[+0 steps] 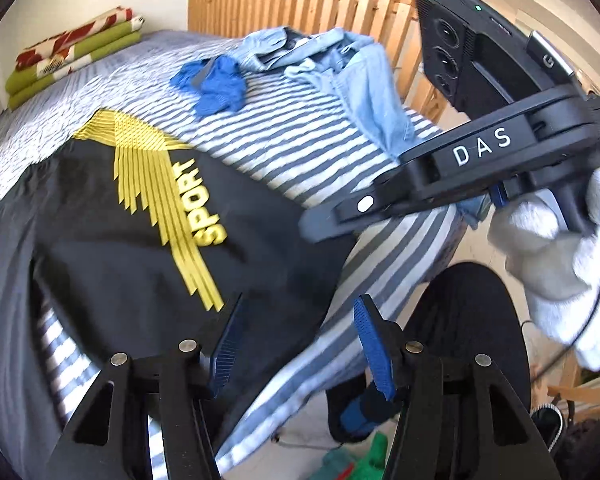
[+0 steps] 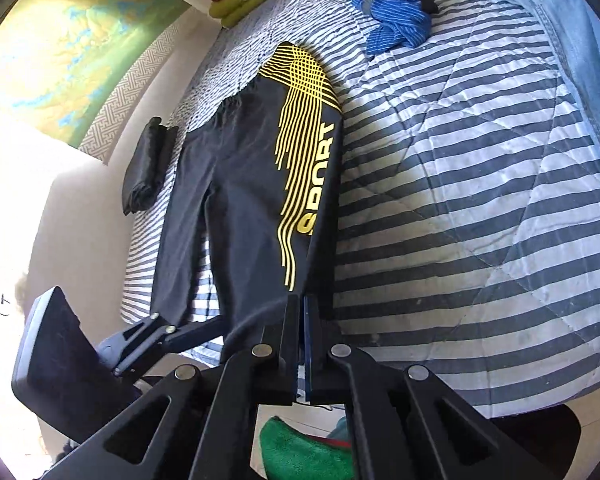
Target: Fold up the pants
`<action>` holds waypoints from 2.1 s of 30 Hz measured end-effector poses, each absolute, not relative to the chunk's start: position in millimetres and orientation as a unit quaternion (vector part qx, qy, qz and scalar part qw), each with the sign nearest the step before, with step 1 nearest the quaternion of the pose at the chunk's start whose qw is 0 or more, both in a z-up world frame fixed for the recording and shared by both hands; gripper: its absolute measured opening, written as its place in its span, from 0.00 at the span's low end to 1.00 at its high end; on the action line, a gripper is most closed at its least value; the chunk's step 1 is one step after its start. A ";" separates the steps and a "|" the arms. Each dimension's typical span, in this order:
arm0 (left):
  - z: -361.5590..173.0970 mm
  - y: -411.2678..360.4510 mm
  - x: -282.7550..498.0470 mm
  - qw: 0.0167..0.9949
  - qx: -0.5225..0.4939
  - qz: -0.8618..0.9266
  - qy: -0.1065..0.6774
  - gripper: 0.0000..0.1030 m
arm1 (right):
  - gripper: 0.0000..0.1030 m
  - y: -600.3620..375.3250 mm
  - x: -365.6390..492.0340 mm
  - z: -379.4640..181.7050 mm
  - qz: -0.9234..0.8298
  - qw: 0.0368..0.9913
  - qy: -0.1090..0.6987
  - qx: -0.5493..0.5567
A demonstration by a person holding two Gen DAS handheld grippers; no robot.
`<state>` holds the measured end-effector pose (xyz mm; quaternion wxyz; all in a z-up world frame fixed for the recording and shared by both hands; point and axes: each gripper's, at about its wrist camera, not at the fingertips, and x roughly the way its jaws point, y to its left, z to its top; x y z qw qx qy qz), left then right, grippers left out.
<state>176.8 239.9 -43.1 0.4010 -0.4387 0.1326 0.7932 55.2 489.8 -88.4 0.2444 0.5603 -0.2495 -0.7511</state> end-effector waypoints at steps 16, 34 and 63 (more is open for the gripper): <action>-42.8 230.8 149.2 0.414 -0.450 0.790 0.033 0.02 | 0.06 491.8 32.3 -81.4 -0.709 0.315 -0.293 0.559; -17.0 130.3 149.0 0.377 -0.436 0.816 -0.032 0.02 | 0.41 400.0 -231.2 -100.9 -0.774 0.176 -0.198 0.576; -99.9 -238.3 202.7 0.125 -0.446 0.845 -0.267 0.02 | 0.02 -23.8 -202.3 -65.3 -0.802 0.222 0.094 0.546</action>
